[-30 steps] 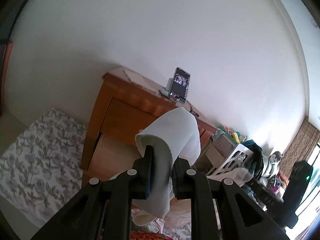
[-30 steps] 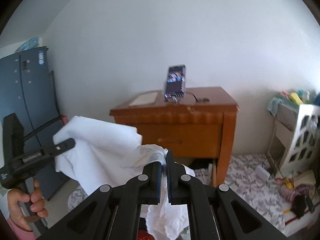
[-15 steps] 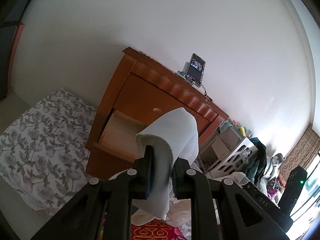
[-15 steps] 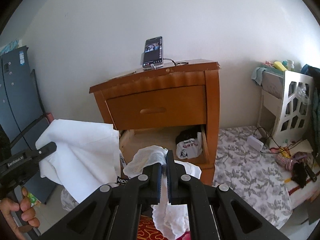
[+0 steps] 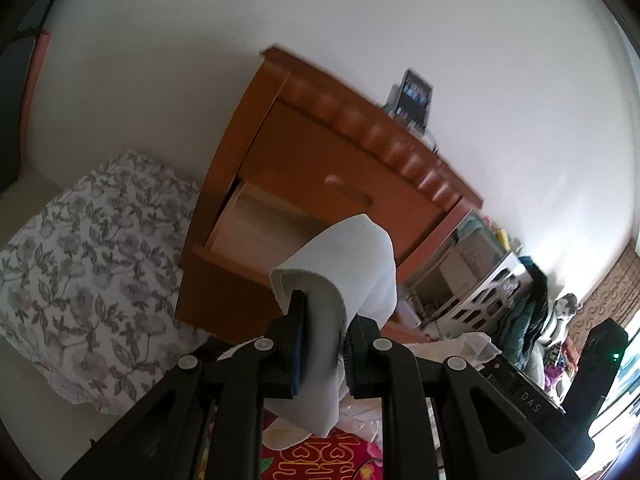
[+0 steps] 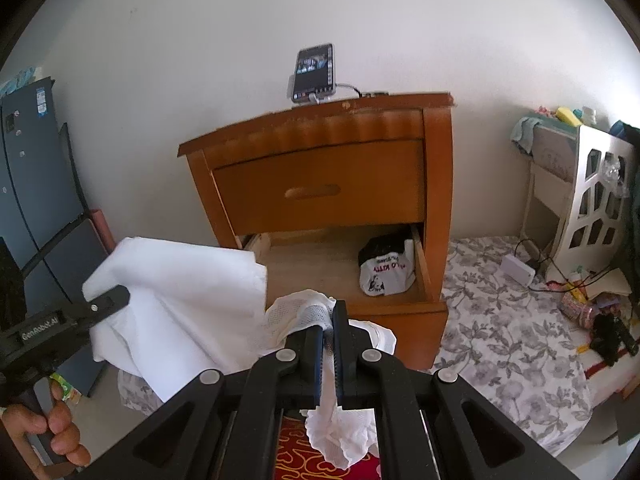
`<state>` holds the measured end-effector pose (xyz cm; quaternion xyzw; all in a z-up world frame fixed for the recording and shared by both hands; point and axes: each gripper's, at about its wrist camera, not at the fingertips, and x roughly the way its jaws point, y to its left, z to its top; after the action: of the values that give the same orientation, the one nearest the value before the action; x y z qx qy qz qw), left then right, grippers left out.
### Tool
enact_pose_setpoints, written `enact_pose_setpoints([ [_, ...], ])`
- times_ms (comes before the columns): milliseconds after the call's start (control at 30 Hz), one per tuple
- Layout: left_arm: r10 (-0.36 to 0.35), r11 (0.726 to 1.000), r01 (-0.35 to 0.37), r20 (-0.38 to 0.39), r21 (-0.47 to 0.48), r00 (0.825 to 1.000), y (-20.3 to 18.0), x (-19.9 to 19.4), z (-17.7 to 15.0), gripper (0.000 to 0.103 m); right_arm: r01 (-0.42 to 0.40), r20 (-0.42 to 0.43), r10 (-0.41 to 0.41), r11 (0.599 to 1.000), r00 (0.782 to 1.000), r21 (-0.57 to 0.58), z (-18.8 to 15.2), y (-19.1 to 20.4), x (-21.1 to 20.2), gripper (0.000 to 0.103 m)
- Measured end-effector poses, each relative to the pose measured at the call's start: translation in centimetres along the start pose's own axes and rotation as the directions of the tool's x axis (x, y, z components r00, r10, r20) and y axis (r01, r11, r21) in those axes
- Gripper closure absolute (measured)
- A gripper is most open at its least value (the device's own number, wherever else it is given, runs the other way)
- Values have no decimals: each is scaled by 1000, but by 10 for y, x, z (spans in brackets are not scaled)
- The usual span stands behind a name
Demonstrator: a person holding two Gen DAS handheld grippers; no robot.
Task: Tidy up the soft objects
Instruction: 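Carry both held white cloths down toward the red floral blanket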
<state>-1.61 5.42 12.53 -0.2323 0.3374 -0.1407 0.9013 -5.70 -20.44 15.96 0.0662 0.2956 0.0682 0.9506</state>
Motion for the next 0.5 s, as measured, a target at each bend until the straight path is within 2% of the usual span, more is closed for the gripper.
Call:
enact_pose_setpoints([
  [333, 36, 999, -40, -131, -28, 991, 14, 48, -29, 86, 14, -156, -7, 999, 988, 40, -38, -20, 58, 99],
  [500, 65, 998, -68, -143, -14, 988, 20, 65, -40, 86, 29, -212, -15, 998, 977, 63, -54, -31, 80, 99],
])
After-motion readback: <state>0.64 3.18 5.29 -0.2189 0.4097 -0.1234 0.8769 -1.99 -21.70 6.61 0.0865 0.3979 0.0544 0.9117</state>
